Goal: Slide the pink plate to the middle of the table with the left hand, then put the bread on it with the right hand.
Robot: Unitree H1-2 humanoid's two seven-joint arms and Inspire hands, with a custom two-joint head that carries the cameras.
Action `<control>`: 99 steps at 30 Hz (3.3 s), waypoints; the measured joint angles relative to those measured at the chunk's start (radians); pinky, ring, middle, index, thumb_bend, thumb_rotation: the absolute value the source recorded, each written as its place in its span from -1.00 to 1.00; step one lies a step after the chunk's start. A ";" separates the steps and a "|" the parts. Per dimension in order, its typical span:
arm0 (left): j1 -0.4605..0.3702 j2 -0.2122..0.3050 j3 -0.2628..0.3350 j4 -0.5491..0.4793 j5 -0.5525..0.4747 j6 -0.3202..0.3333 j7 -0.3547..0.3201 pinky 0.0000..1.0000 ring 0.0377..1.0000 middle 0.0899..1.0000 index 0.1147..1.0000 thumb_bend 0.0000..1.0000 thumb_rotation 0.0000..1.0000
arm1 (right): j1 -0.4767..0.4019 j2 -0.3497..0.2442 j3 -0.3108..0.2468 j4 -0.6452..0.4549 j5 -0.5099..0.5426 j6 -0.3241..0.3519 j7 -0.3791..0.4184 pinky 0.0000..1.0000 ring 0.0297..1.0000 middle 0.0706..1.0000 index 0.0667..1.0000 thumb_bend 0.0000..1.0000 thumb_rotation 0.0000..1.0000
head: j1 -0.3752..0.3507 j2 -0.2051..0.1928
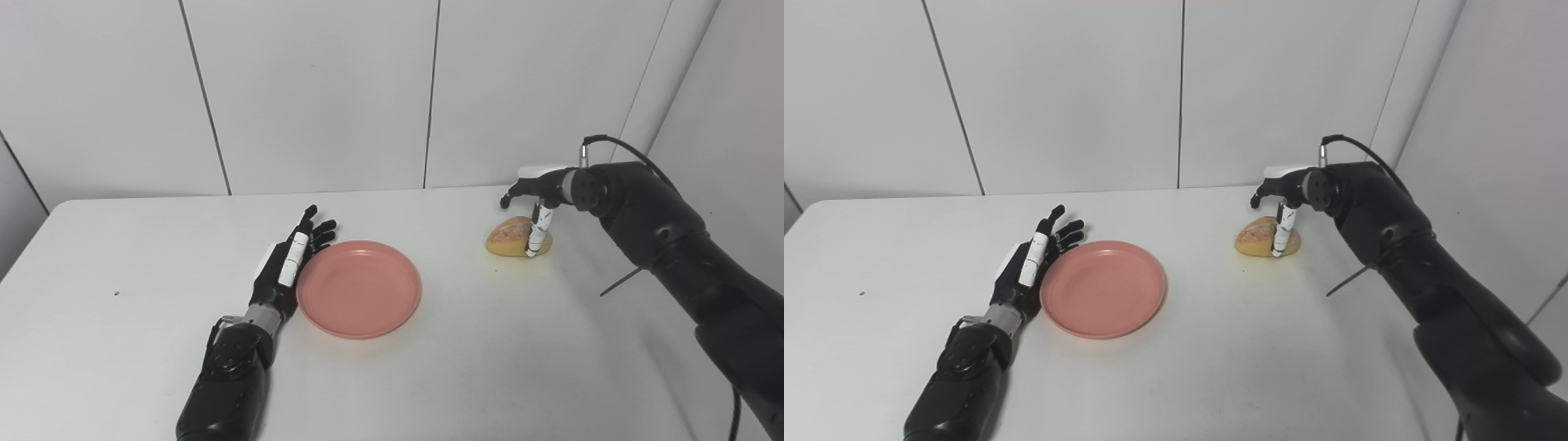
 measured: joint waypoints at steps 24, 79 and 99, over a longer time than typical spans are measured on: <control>0.004 0.001 -0.002 -0.015 0.002 0.021 0.000 0.74 0.78 0.75 0.97 0.58 0.89 | 0.042 0.008 -0.006 0.023 0.053 -0.068 -0.111 0.01 0.09 0.13 0.07 0.33 -0.83 | 0.006 0.012; -0.008 -0.009 -0.015 0.018 0.011 -0.003 0.020 0.70 0.76 0.75 0.99 0.66 0.92 | 0.064 0.104 -0.043 -0.597 0.095 -0.178 0.048 -0.22 -0.17 -0.04 -0.12 0.04 -1.00 | 0.179 0.000; -0.001 -0.009 -0.021 0.004 0.011 -0.004 0.021 0.74 0.79 0.78 1.00 0.62 0.94 | 0.060 0.242 0.060 -0.485 0.010 -0.156 0.103 -0.17 -0.13 -0.04 -0.14 0.04 -1.00 | 0.176 0.011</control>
